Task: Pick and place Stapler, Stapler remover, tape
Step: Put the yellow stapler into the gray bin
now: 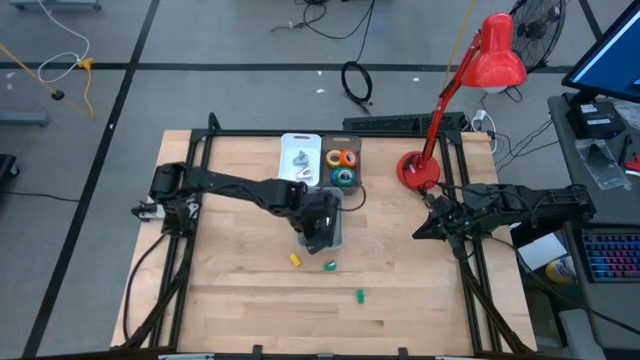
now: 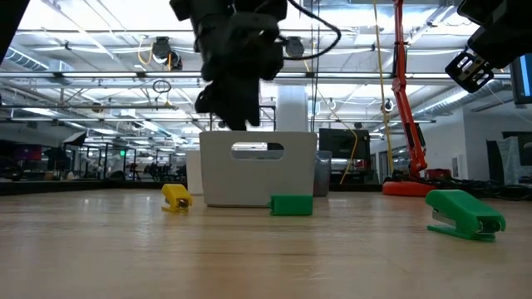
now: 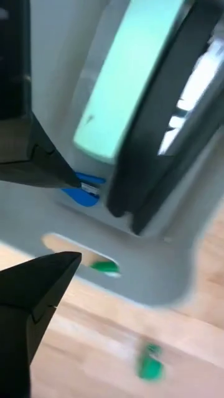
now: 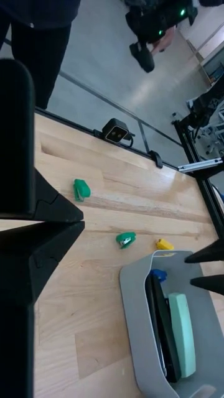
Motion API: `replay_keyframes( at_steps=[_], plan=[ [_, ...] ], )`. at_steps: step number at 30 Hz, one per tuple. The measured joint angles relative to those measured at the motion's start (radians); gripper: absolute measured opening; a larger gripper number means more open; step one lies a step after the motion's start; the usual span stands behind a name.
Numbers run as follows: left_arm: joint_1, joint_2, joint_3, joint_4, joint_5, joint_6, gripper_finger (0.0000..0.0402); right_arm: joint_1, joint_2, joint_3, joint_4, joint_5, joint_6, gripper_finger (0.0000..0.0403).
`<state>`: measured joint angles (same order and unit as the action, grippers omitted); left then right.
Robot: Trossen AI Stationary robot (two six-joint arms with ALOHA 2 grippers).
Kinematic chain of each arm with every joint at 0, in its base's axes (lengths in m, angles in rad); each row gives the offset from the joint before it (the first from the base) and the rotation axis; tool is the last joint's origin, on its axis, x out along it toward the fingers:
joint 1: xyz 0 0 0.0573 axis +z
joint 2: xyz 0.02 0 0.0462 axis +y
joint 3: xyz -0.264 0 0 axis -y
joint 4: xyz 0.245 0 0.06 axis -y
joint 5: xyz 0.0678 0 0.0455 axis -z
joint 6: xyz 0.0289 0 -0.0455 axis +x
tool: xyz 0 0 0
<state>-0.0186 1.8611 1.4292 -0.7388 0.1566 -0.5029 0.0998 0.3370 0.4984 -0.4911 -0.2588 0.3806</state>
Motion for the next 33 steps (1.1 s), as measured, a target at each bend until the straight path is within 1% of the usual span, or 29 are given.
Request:
replay_keyframes(
  at_steps=[3,7,12,15,19,21,25,28,30,33],
  plan=[
    [0.01,-0.001,0.066,-0.032,0.0,-0.043,0.0172,0.0,0.0,0.0,0.0,0.0,0.0,0.0],
    [0.008,-0.002,0.166,-0.055,0.0,-0.156,0.0157,0.0,0.0,0.0,0.0,0.0,0.0,0.0],
    [-0.036,-0.002,0.26,-0.088,0.0,-0.393,0.0138,0.0,0.0,0.0,0.0,-0.004,0.012,0.0],
    [-0.084,-0.002,0.271,-0.095,0.002,-0.545,0.0127,0.0,0.0,0.0,0.0,-0.005,0.019,0.0],
    [-0.173,-0.002,0.271,-0.162,0.001,-0.747,0.0114,0.0,0.0,0.0,0.0,-0.005,0.018,0.0],
    [-0.222,-0.001,0.271,-0.207,-0.03,-0.854,0.0109,0.0,0.0,0.0,0.0,-0.005,0.009,0.0],
    [-0.307,0.012,0.27,-0.275,-0.163,-1.04,0.0107,0.0,0.0,0.0,0.0,-0.005,-0.005,0.0],
    [-0.342,0.016,0.271,-0.312,-0.248,-1.161,0.0106,0.0,0.0,0.0,0.0,-0.005,-0.007,0.0],
    [-0.355,0.022,0.27,-0.339,-0.269,-1.223,0.0106,0.0,0.0,0.0,0.0,-0.005,-0.007,0.0],
    [-0.363,0.029,0.268,-0.359,-0.273,-1.269,0.0107,0.0,0.0,0.0,0.0,-0.005,-0.007,0.0]
  ],
)
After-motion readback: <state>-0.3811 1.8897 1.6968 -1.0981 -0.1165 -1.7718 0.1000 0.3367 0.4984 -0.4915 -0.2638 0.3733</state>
